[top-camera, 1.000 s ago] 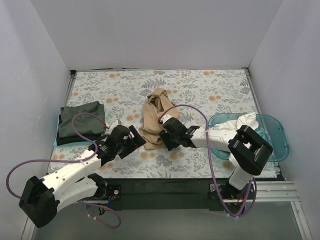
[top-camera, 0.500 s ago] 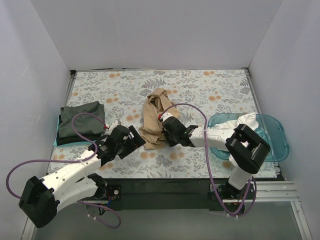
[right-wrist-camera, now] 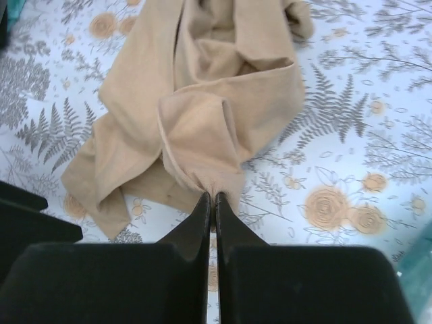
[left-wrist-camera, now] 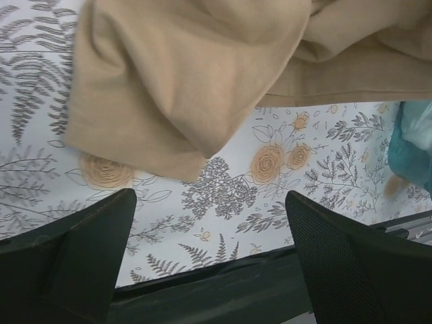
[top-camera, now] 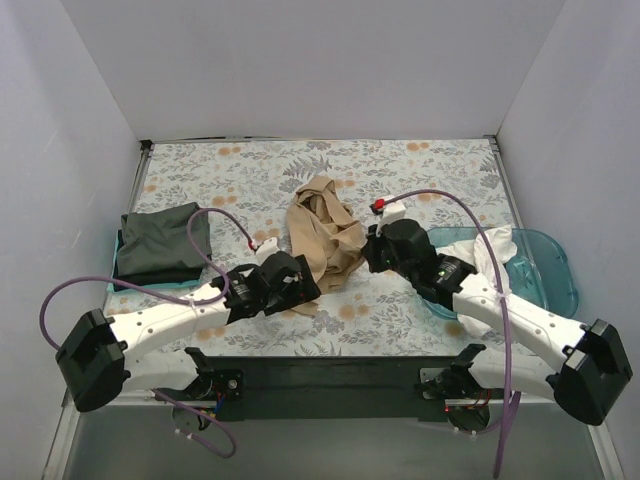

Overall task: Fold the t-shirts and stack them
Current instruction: Flatten the tshirt out

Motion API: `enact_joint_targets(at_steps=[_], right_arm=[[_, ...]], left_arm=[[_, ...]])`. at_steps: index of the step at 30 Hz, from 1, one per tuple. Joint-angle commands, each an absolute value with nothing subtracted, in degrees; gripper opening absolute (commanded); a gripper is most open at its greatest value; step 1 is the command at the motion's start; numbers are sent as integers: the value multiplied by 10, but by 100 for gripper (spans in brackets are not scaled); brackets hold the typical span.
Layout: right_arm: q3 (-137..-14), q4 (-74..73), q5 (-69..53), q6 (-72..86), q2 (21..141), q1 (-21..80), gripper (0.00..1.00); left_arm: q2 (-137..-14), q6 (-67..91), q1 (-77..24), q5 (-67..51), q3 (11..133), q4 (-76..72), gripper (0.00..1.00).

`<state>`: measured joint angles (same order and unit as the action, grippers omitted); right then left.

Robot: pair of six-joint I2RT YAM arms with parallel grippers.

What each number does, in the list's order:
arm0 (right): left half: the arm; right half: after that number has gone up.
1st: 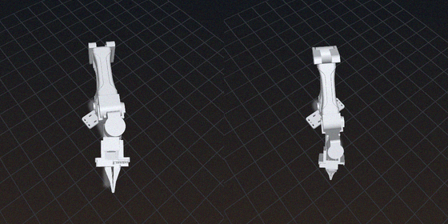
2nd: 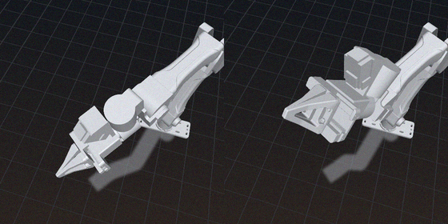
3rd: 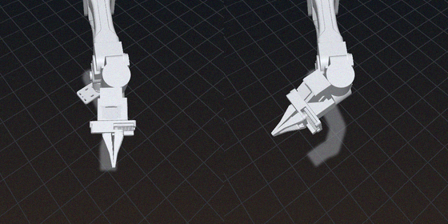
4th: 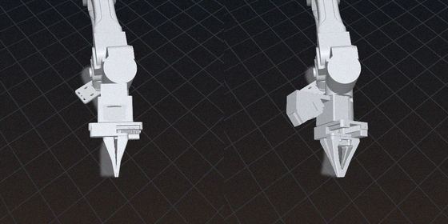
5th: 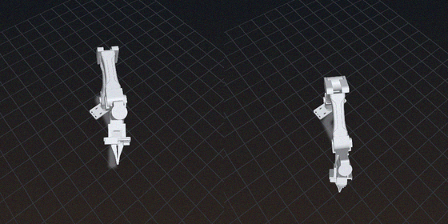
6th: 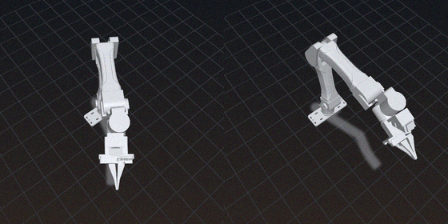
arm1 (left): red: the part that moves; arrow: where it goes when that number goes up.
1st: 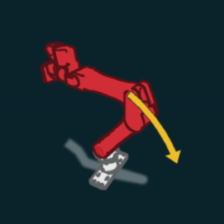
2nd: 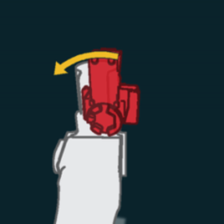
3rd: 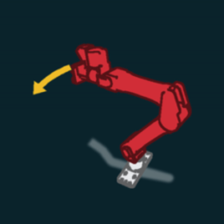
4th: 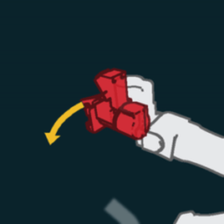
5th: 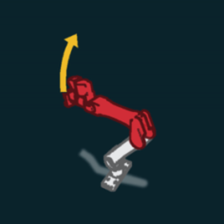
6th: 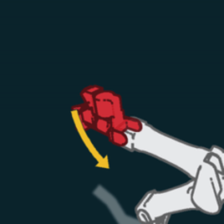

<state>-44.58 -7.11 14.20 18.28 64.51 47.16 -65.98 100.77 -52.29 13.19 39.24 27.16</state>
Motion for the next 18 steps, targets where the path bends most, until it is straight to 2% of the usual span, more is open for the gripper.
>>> enact_joint_targets(at_steps=[1, 3, 8, 11, 18], right_arm=[[-417, -75, 115, 201, 611, 435, 1], [-408, -74, 103, 203, 604, 418, 1], [-386, -75, 83, 203, 603, 403, 1], [-381, -75, 81, 201, 599, 403, 1], [-369, -74, 68, 196, 593, 403, 1]], left_arm=[[-712, 1005, -551, 177, 434, 263, 90], [-738, 1005, -566, 180, 451, 265, 82], [-791, 1000, -599, 200, 463, 277, 76], [-827, 1007, -603, 206, 471, 294, 68], [-895, 1030, -603, 244, 509, 323, 59]])
